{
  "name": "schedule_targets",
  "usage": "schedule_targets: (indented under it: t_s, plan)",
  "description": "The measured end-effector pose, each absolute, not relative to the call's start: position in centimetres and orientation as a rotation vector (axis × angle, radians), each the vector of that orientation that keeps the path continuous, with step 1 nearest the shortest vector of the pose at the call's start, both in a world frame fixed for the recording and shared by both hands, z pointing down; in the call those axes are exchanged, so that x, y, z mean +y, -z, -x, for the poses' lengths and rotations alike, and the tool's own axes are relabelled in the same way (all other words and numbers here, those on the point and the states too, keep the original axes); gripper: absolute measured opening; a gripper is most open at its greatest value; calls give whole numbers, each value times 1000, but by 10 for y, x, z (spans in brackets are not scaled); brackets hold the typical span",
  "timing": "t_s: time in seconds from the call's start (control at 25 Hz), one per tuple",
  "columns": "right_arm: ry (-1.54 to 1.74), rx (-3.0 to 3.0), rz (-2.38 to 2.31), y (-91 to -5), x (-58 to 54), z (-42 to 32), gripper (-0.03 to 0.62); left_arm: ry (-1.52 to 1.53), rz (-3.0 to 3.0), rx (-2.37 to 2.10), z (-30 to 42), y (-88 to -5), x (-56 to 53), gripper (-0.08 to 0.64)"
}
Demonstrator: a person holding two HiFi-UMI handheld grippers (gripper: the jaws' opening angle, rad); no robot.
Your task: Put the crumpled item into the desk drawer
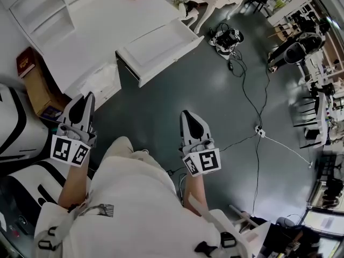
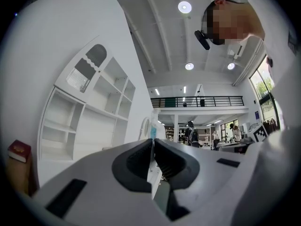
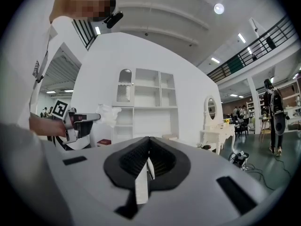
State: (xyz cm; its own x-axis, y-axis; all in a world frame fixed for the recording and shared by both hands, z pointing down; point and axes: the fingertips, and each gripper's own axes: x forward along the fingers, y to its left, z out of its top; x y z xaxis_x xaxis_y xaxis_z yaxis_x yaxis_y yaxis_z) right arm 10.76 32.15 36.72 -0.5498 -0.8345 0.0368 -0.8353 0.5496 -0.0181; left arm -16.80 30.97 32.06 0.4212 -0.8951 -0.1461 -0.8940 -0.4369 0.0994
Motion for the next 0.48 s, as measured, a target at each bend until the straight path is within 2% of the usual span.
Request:
schedule_targets:
  t_s: [0.28,0.48]
  plan:
    - [-127,-2737,-1469,-383,296,-113,9,246,-2647,-1632,156,-329,281,25]
    - [-137,-2697,-1460,-393,249,-103,9,240,-2625,-1562,157,-354,222,25]
